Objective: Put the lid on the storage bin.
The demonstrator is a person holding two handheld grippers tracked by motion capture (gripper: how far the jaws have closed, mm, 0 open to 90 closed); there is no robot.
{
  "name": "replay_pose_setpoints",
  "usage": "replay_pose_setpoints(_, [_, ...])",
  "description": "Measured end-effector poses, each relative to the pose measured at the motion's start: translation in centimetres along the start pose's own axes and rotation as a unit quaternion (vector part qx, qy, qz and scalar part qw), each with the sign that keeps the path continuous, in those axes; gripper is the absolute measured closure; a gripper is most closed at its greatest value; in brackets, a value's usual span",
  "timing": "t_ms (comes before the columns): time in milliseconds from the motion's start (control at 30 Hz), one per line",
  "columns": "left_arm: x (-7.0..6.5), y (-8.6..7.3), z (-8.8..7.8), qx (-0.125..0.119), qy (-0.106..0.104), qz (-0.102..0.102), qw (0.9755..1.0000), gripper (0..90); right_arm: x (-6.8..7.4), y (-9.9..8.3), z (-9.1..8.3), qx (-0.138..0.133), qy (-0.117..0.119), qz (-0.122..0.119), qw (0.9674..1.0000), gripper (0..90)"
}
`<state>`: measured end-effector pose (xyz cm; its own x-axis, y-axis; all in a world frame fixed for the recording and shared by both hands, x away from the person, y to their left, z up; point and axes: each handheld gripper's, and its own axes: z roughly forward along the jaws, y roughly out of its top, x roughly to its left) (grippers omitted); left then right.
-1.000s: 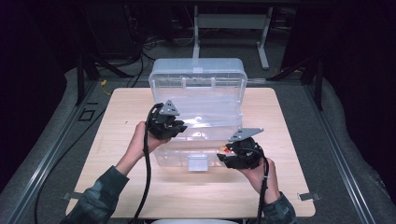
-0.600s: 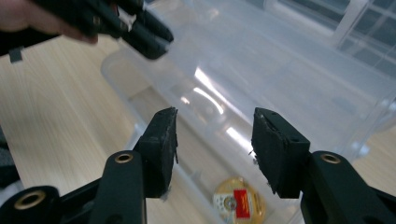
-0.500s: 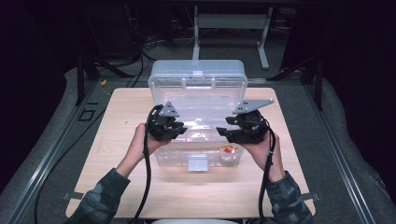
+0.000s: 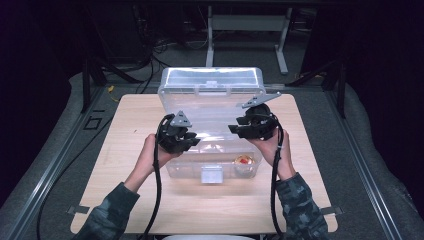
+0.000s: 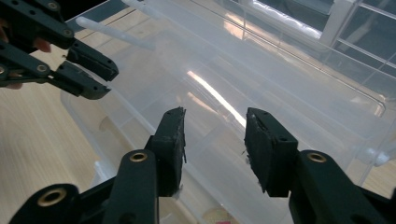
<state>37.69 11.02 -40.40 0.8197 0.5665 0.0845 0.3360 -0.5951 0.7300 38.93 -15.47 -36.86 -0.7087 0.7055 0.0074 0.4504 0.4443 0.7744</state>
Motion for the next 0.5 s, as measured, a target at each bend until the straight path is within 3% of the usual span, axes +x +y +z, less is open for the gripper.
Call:
replay_pose_setpoints(267, [-0.2,-0.2,0.0,0.000,0.001,0.000,1.0000,74.3,-0.6,0.4,0.8,0.005,-0.014,0.007,0.9999,75.4])
replay_pose_setpoints(500, [-0.3,-0.5,0.0,-0.004,-0.005,-0.005,1.0000,73.9,-1.2,0.4,1.4,0.010,-0.018,0.013,0.9997,79.8])
